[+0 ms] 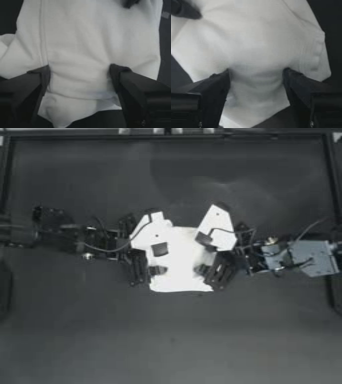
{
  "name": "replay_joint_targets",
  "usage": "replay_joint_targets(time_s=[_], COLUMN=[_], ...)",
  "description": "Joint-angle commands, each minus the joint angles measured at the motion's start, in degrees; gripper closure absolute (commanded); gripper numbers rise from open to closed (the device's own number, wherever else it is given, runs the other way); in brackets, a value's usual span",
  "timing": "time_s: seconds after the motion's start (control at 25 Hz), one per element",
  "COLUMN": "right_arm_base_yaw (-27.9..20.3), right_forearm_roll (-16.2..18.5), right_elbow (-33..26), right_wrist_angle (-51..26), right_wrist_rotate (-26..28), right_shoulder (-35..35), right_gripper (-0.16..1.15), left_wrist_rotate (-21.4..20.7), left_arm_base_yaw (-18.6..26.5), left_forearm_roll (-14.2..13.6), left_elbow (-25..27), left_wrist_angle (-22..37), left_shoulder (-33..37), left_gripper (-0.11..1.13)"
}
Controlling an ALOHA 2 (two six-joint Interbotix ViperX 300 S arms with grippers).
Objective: Fold shirt
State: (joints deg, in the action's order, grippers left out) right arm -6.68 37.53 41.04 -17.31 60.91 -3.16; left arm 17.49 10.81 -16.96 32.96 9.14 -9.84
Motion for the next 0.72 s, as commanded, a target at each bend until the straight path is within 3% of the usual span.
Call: replay_joint_targets(time_s=[0.04,0.72], right_arm_base_yaw=[0.1,3.8], right_forearm_roll=[0.0,-2.6], right_elbow=[-1.2,-1.5], right_wrist_angle=[0.0,1.8], right_wrist_rotate=[-0.1,-0.1], right_shoulder=[-0.4,-3.9], right_gripper=[0.06,0.06], left_wrist_rotate=[-0.2,0.1], left_arm_base_yaw=[0.4,-2.9], left_forearm_roll=[0.1,3.1], left_elbow=[-0.1,1.2], left_wrist_angle=[0.1,2.4], left_shoulder=[-0.4,-0.2], left_gripper=[0.02,0.02])
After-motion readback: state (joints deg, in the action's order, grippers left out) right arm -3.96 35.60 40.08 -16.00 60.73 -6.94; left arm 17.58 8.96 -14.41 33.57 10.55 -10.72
